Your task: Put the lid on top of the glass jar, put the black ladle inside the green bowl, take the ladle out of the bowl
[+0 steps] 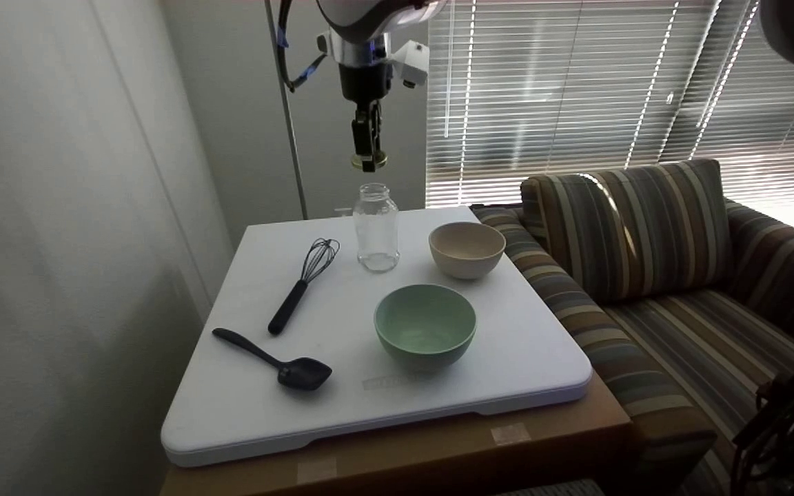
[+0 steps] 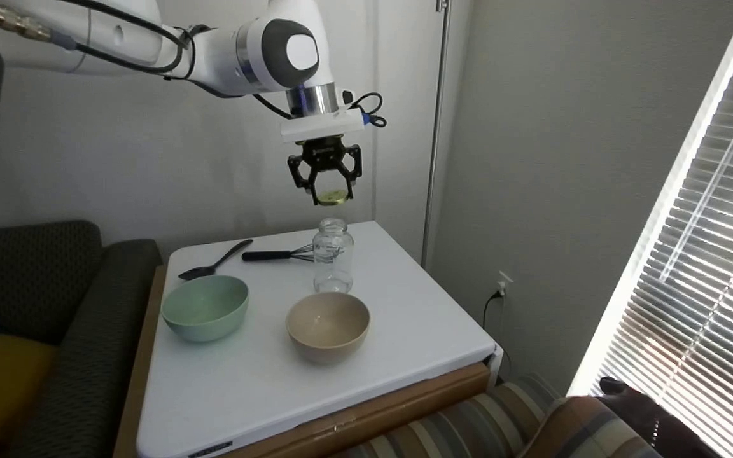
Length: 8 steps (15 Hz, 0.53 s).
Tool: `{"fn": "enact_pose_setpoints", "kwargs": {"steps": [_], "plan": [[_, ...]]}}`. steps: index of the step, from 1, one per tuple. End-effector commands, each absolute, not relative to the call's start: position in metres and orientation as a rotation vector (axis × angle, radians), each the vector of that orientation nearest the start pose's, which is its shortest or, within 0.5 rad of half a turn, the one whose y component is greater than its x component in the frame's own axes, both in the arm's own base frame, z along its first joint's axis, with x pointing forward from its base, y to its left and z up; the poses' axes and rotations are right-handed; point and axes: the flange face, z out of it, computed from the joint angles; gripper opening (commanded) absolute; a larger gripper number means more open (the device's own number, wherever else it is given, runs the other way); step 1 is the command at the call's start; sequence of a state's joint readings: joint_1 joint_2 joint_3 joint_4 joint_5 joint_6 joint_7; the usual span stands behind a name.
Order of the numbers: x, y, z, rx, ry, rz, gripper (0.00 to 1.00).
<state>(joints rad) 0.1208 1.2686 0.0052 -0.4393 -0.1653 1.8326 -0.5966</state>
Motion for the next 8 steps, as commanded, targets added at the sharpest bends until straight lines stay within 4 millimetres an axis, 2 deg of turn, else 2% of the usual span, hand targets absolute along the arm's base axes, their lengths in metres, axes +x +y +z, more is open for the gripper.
{"fn": "enact_pose_setpoints", "kwargs": {"steps": [1, 8], "plan": [[0.816, 0.082, 0.274, -3.107, -1.175, -0.152, 0.47], [0.815, 0.071, 0.265, -3.065, -1.013, -0.153, 0.47]]}}
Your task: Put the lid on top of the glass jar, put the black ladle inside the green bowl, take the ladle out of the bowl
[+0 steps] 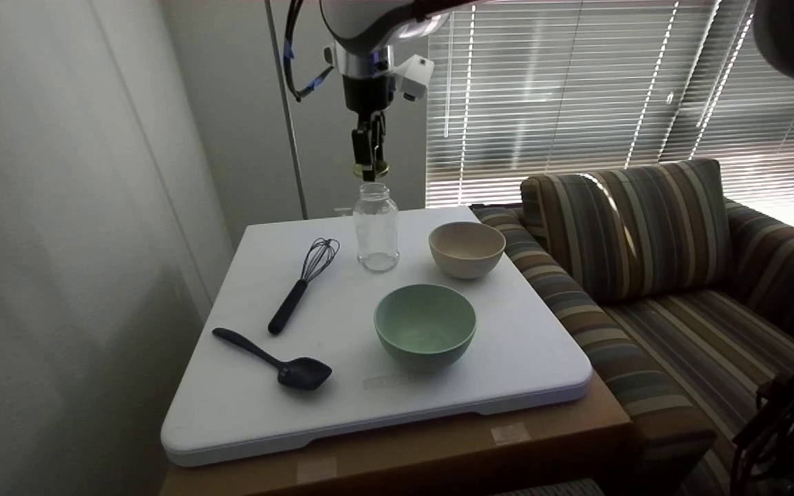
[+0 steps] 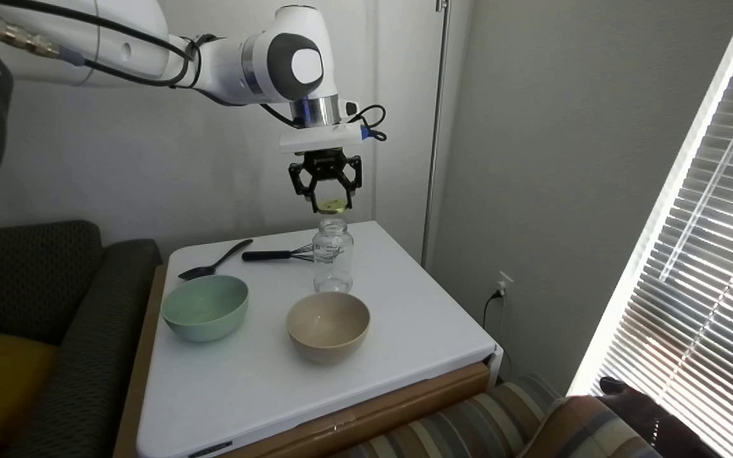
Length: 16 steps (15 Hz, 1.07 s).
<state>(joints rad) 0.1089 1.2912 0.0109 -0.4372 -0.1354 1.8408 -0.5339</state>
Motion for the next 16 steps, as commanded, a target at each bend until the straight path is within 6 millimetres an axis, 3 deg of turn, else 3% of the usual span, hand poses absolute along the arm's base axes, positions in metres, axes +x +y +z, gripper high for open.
{"fn": "enact_pose_setpoints", "kwargs": {"steps": [1, 2, 3, 8, 9, 16], "plan": [[0.815, 0.069, 0.266, -3.058, -0.997, -0.157, 0.47], [0.815, 0.067, 0.267, -3.045, -0.984, -0.158, 0.47], [0.815, 0.075, 0.266, -3.075, -1.027, -0.15, 0.72], [0.815, 0.071, 0.266, -3.065, -1.008, -0.155, 0.72], [0.816, 0.07, 0.262, -3.09, -1.008, -0.156, 0.47], [0.815, 0.062, 0.24, -3.088, -0.966, -0.126, 0.47]]}}
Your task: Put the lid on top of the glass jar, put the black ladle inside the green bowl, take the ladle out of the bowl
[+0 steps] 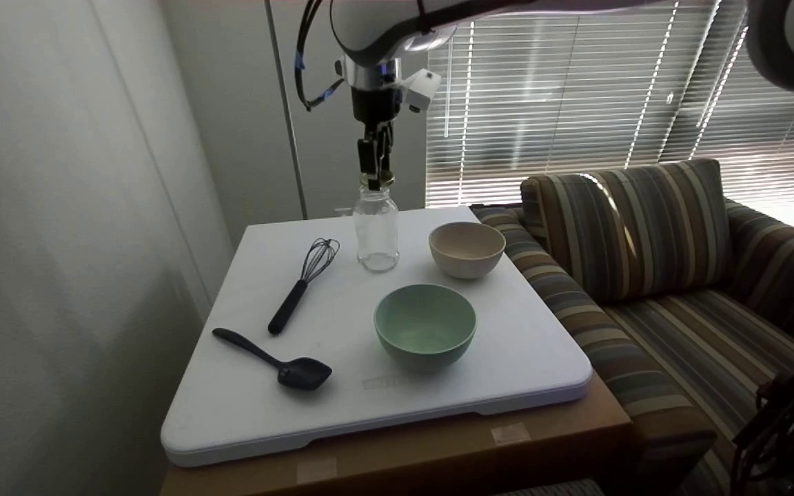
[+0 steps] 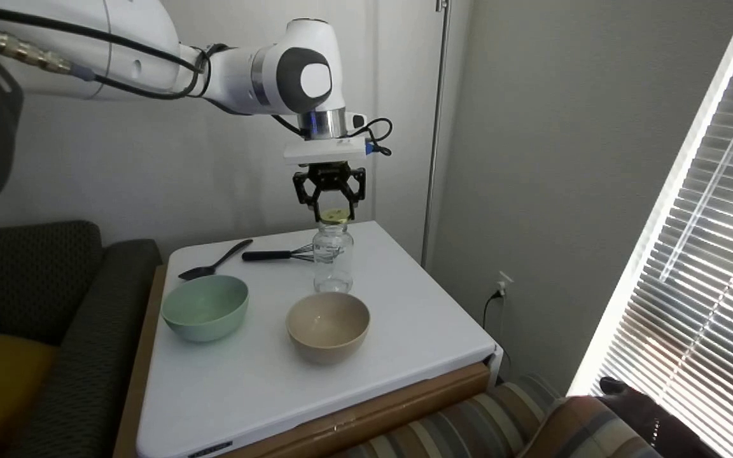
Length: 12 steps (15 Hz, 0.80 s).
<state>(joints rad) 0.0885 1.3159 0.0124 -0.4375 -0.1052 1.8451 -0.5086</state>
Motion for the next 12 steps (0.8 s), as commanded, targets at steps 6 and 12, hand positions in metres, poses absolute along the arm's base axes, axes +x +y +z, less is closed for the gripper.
{"fn": "enact_pose_setpoints", "kwargs": {"steps": [6, 12], "plan": [[0.8185, 0.0606, 0.2404, -3.094, -0.939, -0.187, 0.47], [0.82, 0.0552, 0.2358, -3.097, -0.909, -0.209, 0.47]]}}
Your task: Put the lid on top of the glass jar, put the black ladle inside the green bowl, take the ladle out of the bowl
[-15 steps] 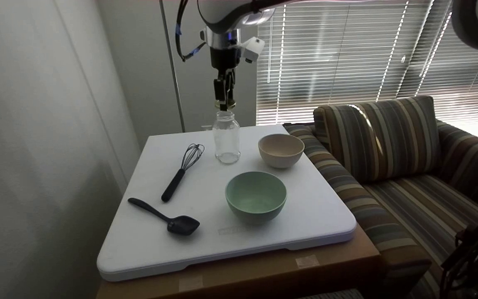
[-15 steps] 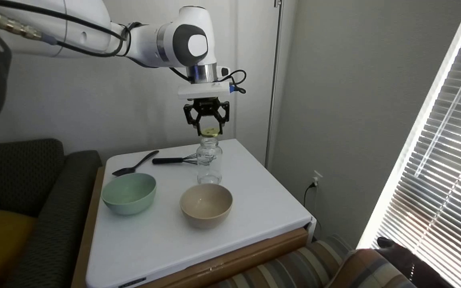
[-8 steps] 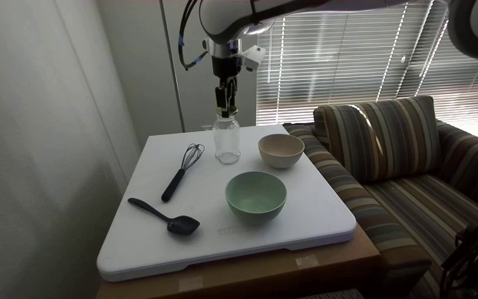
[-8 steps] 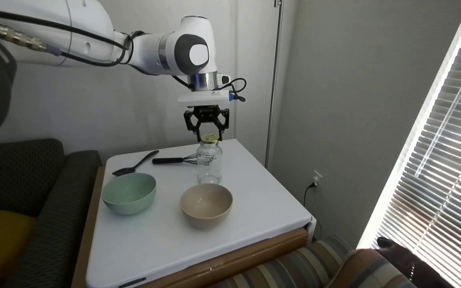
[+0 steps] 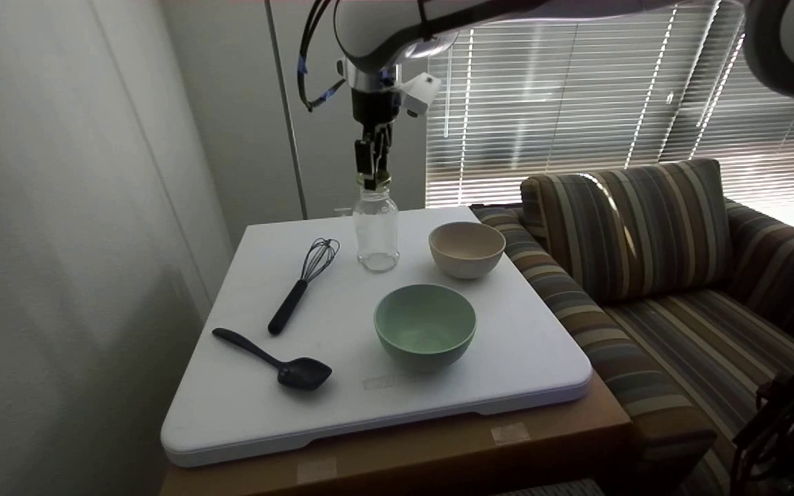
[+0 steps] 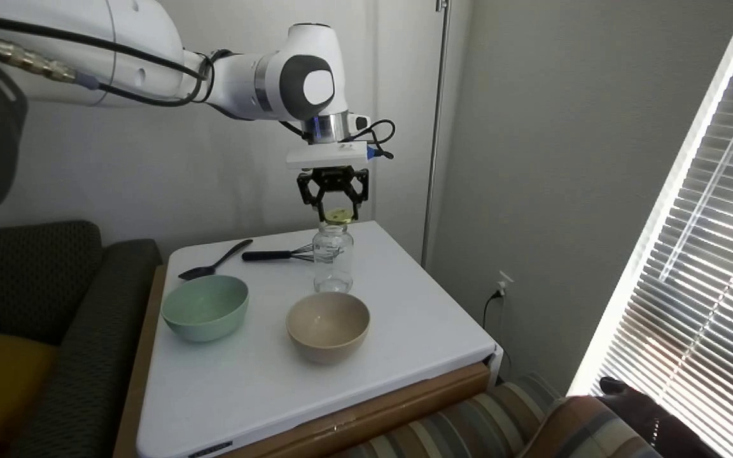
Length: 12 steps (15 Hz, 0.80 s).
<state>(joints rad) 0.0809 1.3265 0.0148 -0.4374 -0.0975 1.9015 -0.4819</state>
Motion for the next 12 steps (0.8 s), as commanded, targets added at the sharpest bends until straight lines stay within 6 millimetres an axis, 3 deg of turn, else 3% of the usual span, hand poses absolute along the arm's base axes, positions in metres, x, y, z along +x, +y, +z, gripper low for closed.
{"fn": "enact_pose_setpoints", "kwargs": {"steps": [1, 7, 12], "plan": [[0.8194, 0.0544, 0.2335, -3.096, -0.899, -0.199, 0.47], [0.8175, 0.0532, 0.2266, -3.067, -0.856, -0.177, 0.47], [0.8191, 0.0597, 0.2361, -3.051, -0.861, -0.213, 0.47]]}}
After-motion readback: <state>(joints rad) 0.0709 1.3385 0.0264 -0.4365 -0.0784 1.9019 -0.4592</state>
